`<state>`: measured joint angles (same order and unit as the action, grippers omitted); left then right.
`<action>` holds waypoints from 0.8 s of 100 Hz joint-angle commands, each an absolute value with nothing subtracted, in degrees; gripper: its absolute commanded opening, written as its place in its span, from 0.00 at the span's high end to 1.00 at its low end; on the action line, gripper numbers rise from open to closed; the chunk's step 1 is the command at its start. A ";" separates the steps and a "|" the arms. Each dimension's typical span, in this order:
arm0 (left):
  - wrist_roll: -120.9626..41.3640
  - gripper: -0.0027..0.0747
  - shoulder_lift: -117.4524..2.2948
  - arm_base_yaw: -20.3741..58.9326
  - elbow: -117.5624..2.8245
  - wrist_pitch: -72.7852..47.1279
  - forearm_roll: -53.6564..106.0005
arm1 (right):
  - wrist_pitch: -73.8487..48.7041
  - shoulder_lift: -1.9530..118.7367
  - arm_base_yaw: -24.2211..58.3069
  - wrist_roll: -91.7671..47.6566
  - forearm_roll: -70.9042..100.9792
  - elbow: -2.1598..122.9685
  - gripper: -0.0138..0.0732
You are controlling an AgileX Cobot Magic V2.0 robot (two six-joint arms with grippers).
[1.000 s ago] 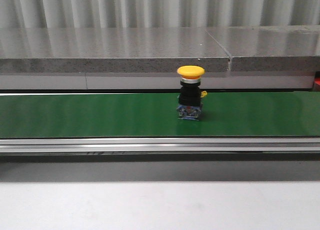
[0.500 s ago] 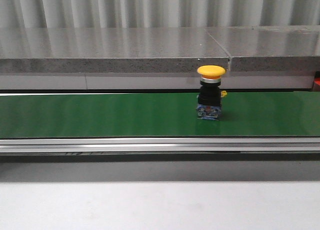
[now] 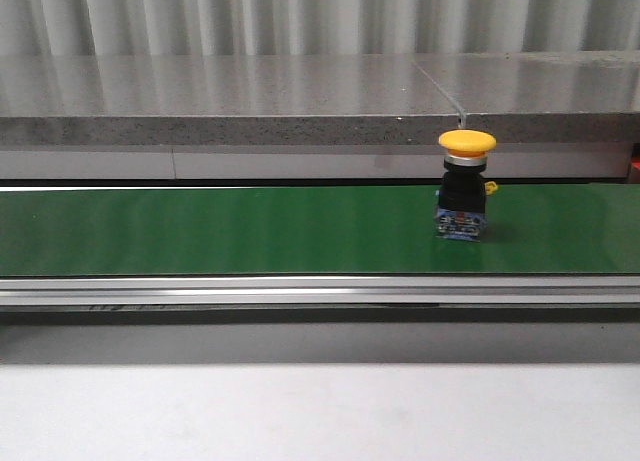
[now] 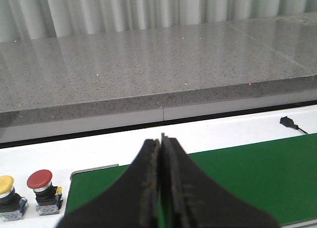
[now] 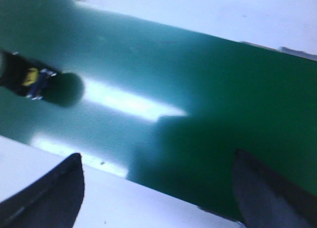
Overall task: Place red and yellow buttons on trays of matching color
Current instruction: 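Grasp the yellow button at the belt's end with the right gripper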
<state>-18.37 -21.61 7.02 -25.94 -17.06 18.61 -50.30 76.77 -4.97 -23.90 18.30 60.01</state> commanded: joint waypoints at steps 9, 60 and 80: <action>-18.33 0.99 -21.89 7.48 -27.59 -12.42 19.57 | -49.18 77.57 1.26 -25.93 19.36 61.33 0.15; -18.33 0.99 -21.89 7.48 -27.59 -12.42 19.57 | -40.49 86.72 10.98 -25.93 19.42 63.56 0.15; -18.33 0.99 -21.89 7.48 -27.59 -12.42 19.57 | -38.80 88.92 11.16 -25.93 19.36 65.14 0.32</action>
<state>-18.37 -21.61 7.02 -25.94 -17.06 18.61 -41.33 89.80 11.16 -25.14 18.33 62.98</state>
